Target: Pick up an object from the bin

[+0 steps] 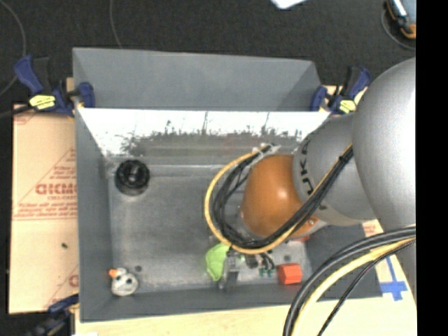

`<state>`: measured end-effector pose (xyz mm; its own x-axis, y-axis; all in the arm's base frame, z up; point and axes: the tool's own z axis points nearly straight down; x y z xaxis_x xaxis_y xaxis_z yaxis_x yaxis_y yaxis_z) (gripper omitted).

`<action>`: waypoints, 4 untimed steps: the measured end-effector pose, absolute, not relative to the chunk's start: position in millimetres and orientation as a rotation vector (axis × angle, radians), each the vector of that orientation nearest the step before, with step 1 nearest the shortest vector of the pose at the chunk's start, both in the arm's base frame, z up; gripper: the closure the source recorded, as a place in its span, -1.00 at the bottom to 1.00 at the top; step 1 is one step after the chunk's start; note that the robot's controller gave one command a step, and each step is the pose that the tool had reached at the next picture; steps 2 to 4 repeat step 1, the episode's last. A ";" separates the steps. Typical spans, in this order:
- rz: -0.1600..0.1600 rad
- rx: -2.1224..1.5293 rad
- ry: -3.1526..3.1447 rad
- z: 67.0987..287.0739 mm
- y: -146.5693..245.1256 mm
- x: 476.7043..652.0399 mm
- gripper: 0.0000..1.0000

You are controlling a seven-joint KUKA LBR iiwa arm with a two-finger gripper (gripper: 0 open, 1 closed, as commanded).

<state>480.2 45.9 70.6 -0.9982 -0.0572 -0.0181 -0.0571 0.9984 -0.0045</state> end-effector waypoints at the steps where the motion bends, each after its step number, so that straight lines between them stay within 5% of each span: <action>1: -0.007 -0.096 3.122 70.7 45.8 480.3 1.00; 4: -0.007 -0.096 3.122 70.7 45.8 480.3 1.00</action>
Offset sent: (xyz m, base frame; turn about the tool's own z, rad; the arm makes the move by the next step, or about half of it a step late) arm 0.0000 0.0000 0.0000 0.0000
